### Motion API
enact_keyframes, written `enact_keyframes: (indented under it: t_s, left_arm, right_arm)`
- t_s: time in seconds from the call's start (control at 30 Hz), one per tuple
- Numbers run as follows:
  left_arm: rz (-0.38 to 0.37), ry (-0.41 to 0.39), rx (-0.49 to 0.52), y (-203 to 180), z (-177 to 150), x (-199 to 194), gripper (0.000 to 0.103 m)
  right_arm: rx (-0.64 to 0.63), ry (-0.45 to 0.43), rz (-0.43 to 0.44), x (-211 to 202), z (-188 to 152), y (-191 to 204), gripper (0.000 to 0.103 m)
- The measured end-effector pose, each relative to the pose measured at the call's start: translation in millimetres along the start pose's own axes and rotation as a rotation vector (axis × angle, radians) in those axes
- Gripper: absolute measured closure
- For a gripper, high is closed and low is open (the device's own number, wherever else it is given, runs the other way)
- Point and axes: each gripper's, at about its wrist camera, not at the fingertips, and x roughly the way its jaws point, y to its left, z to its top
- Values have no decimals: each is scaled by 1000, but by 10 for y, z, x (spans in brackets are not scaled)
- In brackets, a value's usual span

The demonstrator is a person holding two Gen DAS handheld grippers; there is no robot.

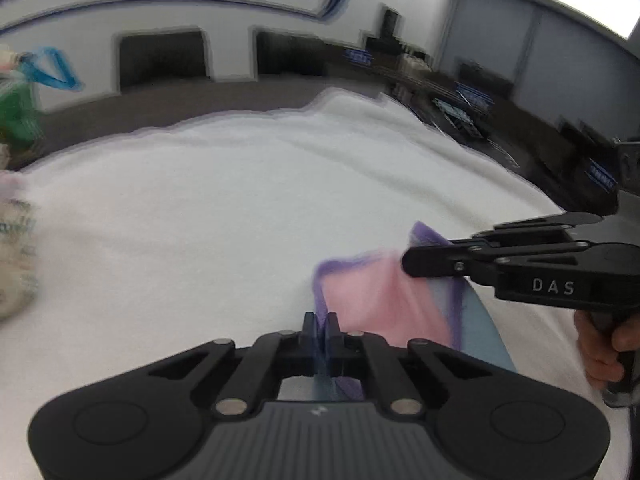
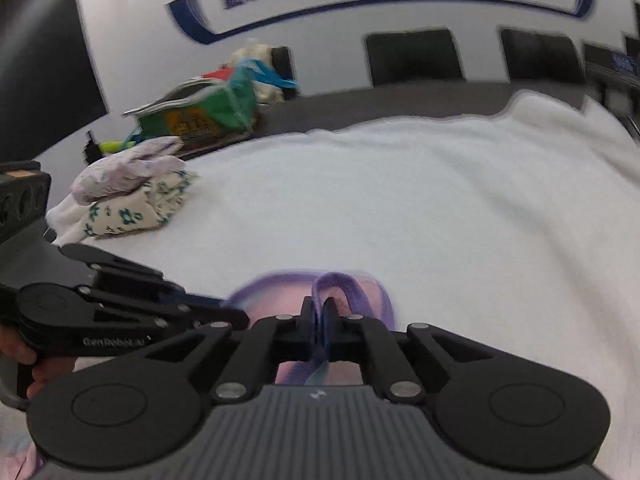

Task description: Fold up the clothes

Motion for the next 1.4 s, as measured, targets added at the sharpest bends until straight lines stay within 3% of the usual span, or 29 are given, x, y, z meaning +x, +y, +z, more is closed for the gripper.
enact_keyframes:
  t_s: [0.2, 0.3, 0.4, 0.43, 0.47, 0.57, 0.67, 0.8, 1.0, 1.23, 1.4]
  left_arm:
    - [238, -137, -180, 405, 28, -199, 101]
    - [284, -100, -269, 540, -24, -192, 92]
    - [273, -91, -266, 507, -188, -584, 86]
    - [269, -87, -264, 495, -243, -714, 75]
    - [265, -84, -263, 484, -298, -845, 59]
    - [232, -88, -258, 406, -535, -1295, 50]
    - [143, -134, -244, 272, -952, -1763, 41]
    - [41, -191, -219, 92, -1253, -1970, 41]
    - [-93, -244, -175, -157, -1665, -2197, 33]
    - [-96, -151, -112, -413, -1708, -1943, 33]
    - [20, -109, -118, -440, -1618, -1756, 34]
  right_arm:
    - [-95, -36, 28, 380, 588, 233, 100]
    - [-96, 17, 11, 777, 798, 261, 96]
    - [-89, 122, -31, 1032, 824, 272, 74]
    - [-103, 101, -35, 951, 796, 279, 63]
    - [-108, 62, -29, 799, 755, 274, 52]
    - [-97, -49, 24, 231, 568, 239, 36]
    - [-114, -95, 110, -301, 286, 257, 31]
    - [-126, -108, 199, -806, -114, 335, 27]
    - [-160, -88, 235, -1189, -567, 529, 27]
    - [-219, -19, 338, -1303, -971, 726, 27]
    - [-235, 20, 334, -1264, -1240, 797, 27]
